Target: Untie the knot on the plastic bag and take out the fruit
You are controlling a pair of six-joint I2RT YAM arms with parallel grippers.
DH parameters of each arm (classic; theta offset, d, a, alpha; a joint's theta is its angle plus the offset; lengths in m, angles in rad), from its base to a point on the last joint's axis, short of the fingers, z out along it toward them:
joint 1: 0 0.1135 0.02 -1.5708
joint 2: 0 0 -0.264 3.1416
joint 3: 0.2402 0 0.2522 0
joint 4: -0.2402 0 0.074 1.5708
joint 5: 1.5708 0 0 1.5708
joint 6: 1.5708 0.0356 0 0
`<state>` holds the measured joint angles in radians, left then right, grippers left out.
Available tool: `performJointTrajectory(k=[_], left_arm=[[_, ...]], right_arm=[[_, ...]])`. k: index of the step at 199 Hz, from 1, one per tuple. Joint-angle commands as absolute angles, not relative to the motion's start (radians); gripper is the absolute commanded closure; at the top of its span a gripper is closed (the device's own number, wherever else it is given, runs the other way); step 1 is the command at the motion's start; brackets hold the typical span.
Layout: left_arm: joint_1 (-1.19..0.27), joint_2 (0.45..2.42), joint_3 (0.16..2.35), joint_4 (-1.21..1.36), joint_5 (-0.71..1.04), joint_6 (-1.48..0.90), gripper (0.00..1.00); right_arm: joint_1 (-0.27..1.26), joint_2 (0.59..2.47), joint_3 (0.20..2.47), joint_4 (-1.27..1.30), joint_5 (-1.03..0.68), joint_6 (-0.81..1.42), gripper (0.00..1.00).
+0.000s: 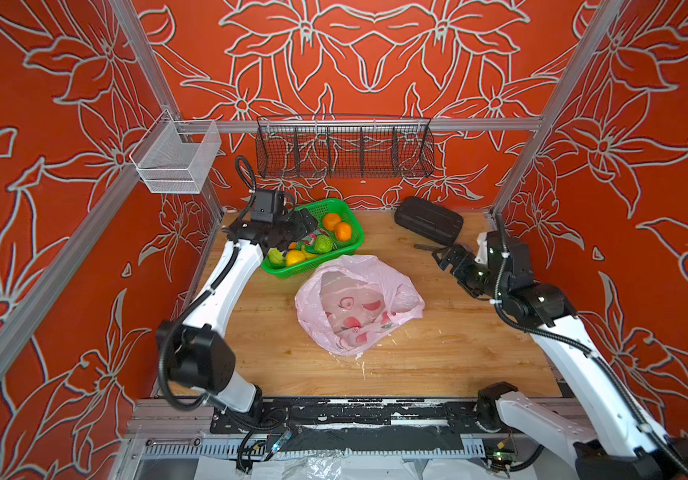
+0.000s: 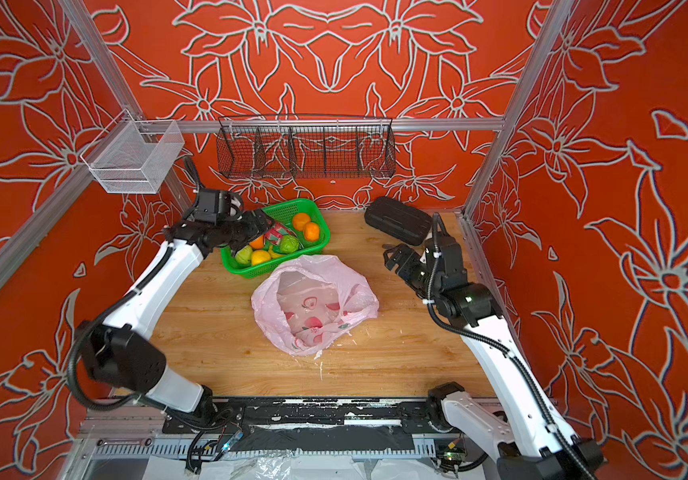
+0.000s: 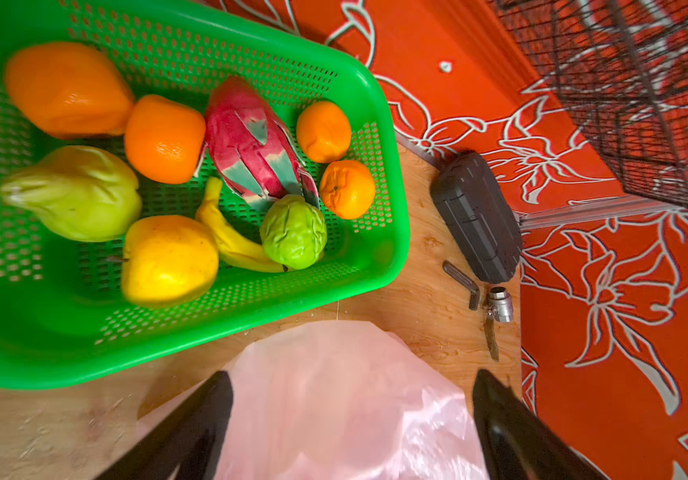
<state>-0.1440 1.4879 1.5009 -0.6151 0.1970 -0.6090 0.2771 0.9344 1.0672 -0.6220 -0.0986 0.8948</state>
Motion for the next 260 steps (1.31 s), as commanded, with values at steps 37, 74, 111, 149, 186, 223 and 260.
performJointTrajectory(k=[37,74,111,149,186,223,260], left_arm=[[-0.140,0.964,1.085,-0.635,-0.097,-0.466,0.10],[-0.105,0.747,0.832,-0.633,-0.228,-0.460,0.02],[-0.084,0.735,0.675,-0.528,-0.248,-0.359,0.02],[-0.072,0.707,0.457,-0.207,-0.228,-0.179,0.02],[-0.046,0.769,0.350,0.027,-0.111,-0.024,0.03],[-0.024,0.963,0.297,0.294,0.028,-0.001,0.03],[-0.018,1.202,0.434,0.329,0.061,0.070,0.03]], right_arm=[[0.260,0.644,0.770,-0.587,0.351,0.731,0.04],[0.256,0.620,0.609,-0.485,0.449,0.579,0.04],[0.249,0.779,0.480,-0.193,0.535,0.311,0.03],[0.182,1.082,0.527,0.039,0.334,0.110,0.03],[0.128,1.322,0.473,0.414,0.233,0.013,0.03],[0.031,1.402,0.345,0.741,0.063,-0.007,0.03],[0.026,1.421,0.317,0.821,0.069,0.003,0.03]])
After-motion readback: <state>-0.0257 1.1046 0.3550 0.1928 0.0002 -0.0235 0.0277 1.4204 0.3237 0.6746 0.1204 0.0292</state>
